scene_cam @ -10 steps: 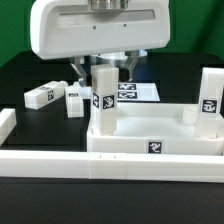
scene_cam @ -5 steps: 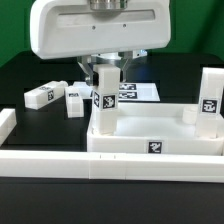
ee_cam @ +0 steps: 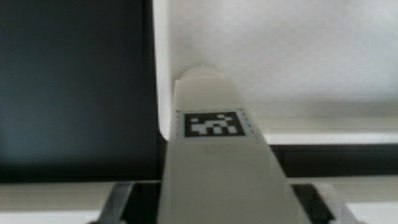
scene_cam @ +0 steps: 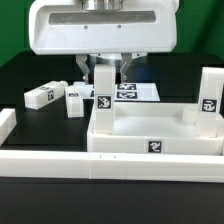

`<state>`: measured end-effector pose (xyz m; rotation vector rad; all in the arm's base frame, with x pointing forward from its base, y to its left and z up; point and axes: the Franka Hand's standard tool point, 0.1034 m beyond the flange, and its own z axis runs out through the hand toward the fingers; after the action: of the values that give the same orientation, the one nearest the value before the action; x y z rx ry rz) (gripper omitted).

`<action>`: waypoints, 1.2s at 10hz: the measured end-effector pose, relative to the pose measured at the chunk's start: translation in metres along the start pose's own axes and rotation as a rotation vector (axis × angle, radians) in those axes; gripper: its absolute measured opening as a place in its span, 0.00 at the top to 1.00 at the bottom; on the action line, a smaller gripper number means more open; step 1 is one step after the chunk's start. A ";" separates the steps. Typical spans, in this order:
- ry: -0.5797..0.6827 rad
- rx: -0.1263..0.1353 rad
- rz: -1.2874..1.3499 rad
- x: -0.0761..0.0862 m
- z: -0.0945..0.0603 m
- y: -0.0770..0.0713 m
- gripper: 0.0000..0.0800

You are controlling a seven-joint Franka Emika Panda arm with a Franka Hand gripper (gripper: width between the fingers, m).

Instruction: Assemble desk

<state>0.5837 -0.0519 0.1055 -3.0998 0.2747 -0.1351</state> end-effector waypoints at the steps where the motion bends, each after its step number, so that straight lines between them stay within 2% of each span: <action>1: 0.008 -0.001 0.087 0.000 0.000 0.000 0.64; 5: 0.005 0.013 0.522 0.000 0.001 0.002 0.64; 7: 0.004 0.013 0.639 0.000 0.001 0.001 0.64; 8: 0.003 0.016 0.642 0.000 0.001 0.001 0.54; 9: 0.002 0.019 0.638 0.000 0.001 0.000 0.54; 10: 0.002 0.021 0.608 0.000 0.001 0.000 0.36; 11: 0.003 0.021 0.550 0.000 0.001 0.001 0.24; 12: 0.003 0.020 0.518 0.000 0.001 0.001 0.24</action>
Offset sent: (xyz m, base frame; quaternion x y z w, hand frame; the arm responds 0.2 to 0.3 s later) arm -0.0008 0.0043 -0.0022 0.0017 -0.0176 0.2621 0.9649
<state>0.5836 -0.0524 0.1046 -2.8885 1.0444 -0.1258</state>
